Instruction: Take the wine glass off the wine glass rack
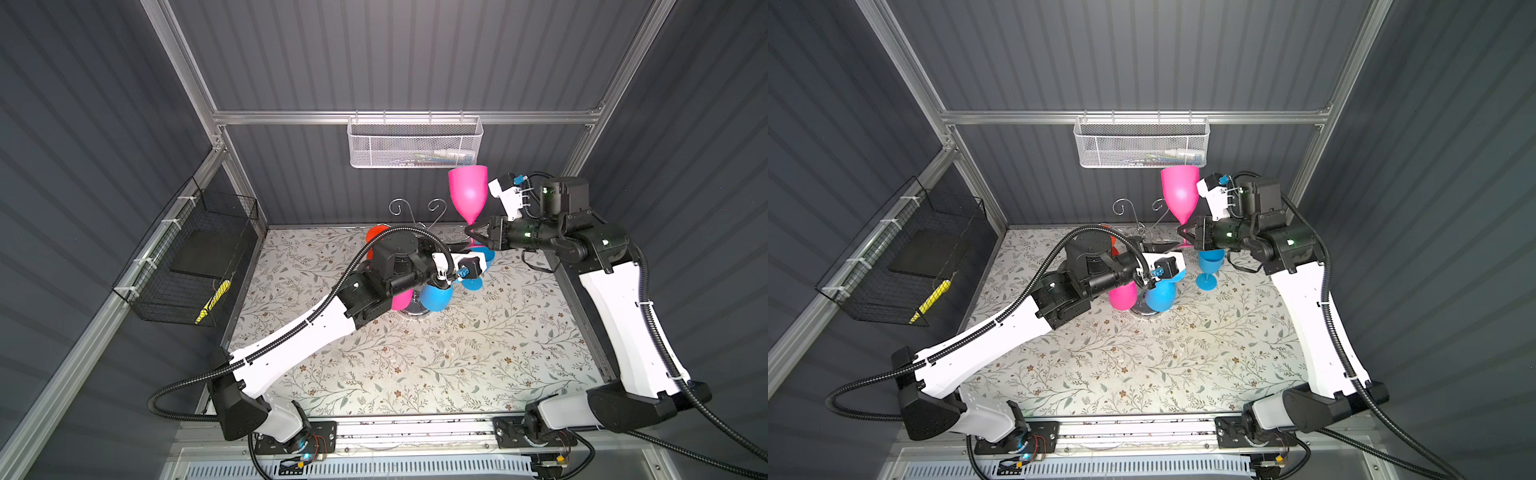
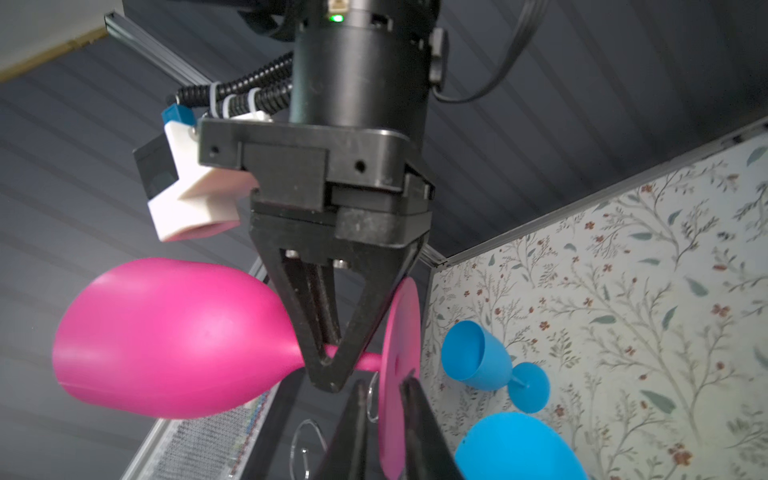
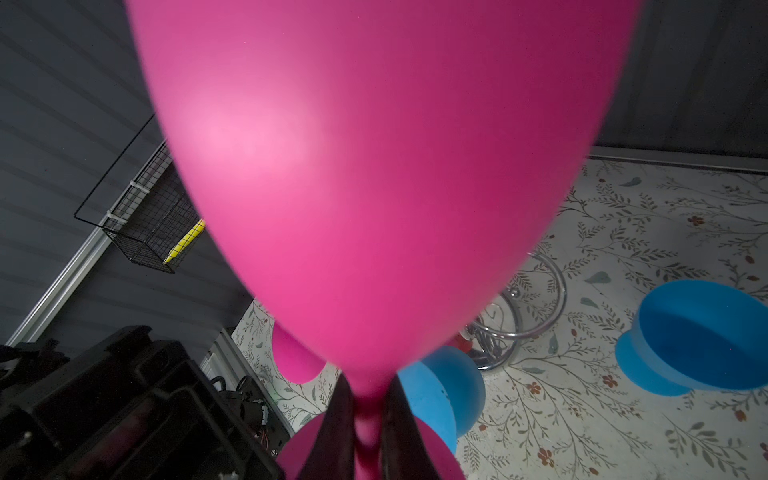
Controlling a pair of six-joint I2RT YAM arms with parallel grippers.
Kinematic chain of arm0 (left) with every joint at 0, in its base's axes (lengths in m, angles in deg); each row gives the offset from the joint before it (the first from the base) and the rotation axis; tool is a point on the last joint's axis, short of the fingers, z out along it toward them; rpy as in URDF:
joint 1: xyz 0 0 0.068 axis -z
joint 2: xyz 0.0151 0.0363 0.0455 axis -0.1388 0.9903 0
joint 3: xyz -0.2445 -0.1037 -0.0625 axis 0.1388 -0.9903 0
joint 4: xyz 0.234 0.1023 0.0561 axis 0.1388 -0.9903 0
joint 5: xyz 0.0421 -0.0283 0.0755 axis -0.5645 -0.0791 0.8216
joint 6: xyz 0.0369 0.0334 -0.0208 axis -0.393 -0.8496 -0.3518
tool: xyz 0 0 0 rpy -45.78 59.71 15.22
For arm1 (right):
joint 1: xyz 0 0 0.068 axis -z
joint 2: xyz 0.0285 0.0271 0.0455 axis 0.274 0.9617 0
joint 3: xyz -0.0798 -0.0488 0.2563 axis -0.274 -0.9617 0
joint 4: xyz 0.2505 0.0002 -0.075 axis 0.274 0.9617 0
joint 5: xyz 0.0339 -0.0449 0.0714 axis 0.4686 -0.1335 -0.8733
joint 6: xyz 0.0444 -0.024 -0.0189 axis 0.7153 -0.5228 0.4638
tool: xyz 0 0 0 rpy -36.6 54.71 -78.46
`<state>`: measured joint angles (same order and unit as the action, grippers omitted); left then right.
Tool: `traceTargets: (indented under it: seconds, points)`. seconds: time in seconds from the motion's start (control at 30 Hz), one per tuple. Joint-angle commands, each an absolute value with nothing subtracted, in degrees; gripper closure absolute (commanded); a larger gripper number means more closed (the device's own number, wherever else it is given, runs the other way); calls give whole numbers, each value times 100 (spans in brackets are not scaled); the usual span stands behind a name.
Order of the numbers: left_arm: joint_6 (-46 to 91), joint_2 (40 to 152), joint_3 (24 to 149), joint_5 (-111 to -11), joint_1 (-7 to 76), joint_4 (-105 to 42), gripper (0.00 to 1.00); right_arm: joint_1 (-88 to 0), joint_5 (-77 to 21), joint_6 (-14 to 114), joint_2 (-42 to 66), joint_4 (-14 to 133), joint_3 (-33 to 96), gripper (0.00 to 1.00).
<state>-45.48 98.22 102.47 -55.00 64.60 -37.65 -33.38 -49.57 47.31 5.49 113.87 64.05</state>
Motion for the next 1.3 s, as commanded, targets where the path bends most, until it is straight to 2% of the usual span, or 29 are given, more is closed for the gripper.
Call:
traceTargets:
  seconds: [0.0, 0.03, 0.1, 0.27, 0.4, 0.5, 0.67, 0.83, 1.27]
  points:
    - [-4157, 9485, 10181, -5425, 6496, -3407, 49, -3370, -4817, 4627, 492, 11318, 6364, 100]
    - [-4050, 9391, 10061, -5300, 6496, -3275, 39, -3370, -4711, 4581, 428, 11264, 6314, 100]
    - [-3678, 9183, 9796, -4994, 6489, -2924, 32, -3357, -4556, 4459, 298, 11105, 6175, 100]
    - [-2959, 8878, 9615, -4069, 6483, -2696, 29, -3357, -4373, 4005, -76, 10328, 5701, 100]
    - [-2566, 8722, 9632, -3378, 6460, -2877, 25, -3375, -4155, 3332, -752, 8841, 4567, 100]
    - [-1856, 8533, 9624, -3347, 6283, -3123, 23, -3376, -3947, 2781, -1118, 7997, 3939, 100]
    - [-399, 8379, 9972, -4089, 5401, -3976, 23, -3567, -3774, 1303, -1404, 7624, 3554, 100]
    - [357, 8452, 10518, -5003, 4774, -4957, 22, -4036, -2703, -417, -1553, 7404, 3289, 100]
    - [1223, 8721, 11276, -7267, 4650, -5652, 25, -4614, -1670, -2666, -1705, 6566, 2621, 100]
